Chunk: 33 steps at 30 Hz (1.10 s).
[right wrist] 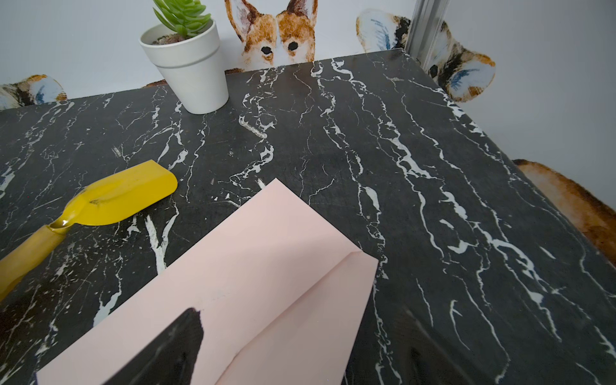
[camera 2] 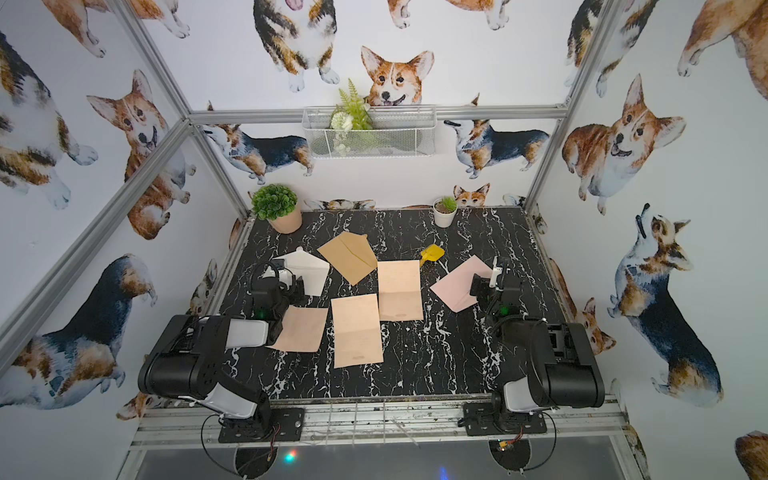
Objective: Take the letter paper out of the envelope
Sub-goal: Reset both arms
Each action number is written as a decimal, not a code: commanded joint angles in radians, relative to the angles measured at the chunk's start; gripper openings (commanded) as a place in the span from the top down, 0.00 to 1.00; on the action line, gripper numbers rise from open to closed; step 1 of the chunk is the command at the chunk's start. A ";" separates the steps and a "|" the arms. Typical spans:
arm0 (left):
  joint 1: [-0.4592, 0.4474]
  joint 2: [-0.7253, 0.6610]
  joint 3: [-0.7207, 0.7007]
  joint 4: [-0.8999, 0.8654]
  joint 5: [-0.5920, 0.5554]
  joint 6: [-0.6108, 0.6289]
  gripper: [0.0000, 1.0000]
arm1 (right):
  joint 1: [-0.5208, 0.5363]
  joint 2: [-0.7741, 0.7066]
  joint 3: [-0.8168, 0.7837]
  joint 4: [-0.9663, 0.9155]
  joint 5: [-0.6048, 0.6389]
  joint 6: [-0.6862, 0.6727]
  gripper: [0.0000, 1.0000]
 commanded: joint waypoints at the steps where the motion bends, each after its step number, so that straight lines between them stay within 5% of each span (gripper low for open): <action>1: -0.010 0.003 -0.009 0.093 -0.023 0.020 0.00 | 0.000 0.002 0.003 0.042 0.010 -0.018 0.04; 33: -0.050 0.006 -0.041 0.161 -0.094 0.041 0.00 | 0.000 0.023 -0.019 0.094 -0.010 -0.032 0.00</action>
